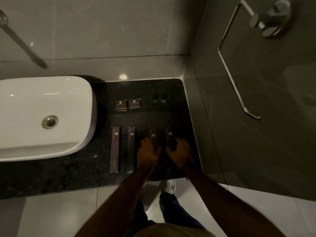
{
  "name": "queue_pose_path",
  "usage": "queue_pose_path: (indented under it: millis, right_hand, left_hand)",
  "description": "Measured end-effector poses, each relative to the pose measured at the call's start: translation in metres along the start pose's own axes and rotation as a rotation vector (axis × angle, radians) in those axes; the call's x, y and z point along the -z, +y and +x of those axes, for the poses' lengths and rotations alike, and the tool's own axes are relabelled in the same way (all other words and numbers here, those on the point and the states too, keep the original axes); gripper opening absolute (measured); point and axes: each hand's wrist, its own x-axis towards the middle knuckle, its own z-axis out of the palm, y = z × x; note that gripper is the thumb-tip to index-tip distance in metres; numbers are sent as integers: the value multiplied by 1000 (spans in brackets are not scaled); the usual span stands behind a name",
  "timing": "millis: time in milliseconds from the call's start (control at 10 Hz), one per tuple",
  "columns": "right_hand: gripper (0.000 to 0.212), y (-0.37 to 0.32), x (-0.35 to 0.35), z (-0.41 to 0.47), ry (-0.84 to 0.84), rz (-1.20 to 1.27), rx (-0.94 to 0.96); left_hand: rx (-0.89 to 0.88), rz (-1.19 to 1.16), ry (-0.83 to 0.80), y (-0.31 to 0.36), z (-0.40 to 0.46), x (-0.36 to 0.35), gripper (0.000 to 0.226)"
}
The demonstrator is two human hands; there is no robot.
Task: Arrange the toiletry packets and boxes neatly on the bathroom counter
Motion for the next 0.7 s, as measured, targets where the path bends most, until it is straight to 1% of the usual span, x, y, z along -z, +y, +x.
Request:
queue_pose_path:
  millis: [300, 500, 600, 700]
  right_hand:
    - [42, -3, 1, -3, 4, -8, 3]
    - [41, -3, 0, 0, 1, -6, -3]
    - [48, 0, -3, -3, 14, -23, -1]
    - [48, -6, 5, 1, 194, 90, -11]
  left_hand:
    - [-30, 77, 46, 1, -3, -2, 64]
    - [-38, 77, 71, -1, 0, -3, 63]
    - [-53, 102, 59, 0, -5, -1, 63]
    - [-43, 160, 137, 12, 1, 13, 56]
